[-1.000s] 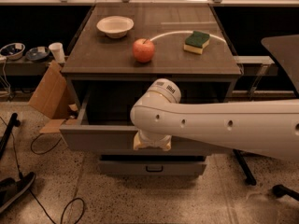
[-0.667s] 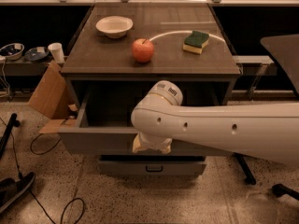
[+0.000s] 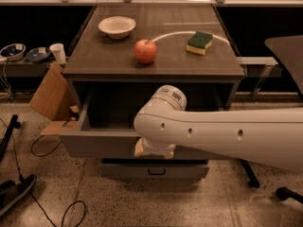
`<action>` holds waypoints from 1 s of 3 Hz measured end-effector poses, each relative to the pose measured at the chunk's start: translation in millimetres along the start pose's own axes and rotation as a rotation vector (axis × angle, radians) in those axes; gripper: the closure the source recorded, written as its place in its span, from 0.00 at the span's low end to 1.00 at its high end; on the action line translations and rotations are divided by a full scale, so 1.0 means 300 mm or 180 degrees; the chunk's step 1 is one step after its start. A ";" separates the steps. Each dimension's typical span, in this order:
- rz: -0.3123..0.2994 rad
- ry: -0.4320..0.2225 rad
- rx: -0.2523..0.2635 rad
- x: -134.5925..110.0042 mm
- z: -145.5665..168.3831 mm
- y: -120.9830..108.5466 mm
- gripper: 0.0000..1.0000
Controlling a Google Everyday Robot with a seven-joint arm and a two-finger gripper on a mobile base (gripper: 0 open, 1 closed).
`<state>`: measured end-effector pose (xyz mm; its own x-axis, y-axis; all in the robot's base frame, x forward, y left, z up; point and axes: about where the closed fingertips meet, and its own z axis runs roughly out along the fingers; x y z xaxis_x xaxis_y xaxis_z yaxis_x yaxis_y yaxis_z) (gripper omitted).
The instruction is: Open top drawer
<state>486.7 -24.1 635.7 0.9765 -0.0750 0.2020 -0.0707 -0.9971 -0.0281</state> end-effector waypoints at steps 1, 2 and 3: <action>0.0007 -0.0031 -0.0012 -0.021 0.000 0.005 1.00; 0.0090 -0.0131 0.0038 -0.068 0.006 -0.002 1.00; 0.0095 -0.0142 0.0041 -0.068 -0.008 -0.004 1.00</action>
Offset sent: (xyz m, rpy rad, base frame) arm -0.1546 -0.0237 -0.1042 -0.0711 0.2761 -0.0340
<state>466.2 -21.3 634.0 0.9821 -0.1036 0.1572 -0.0975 -0.9942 -0.0462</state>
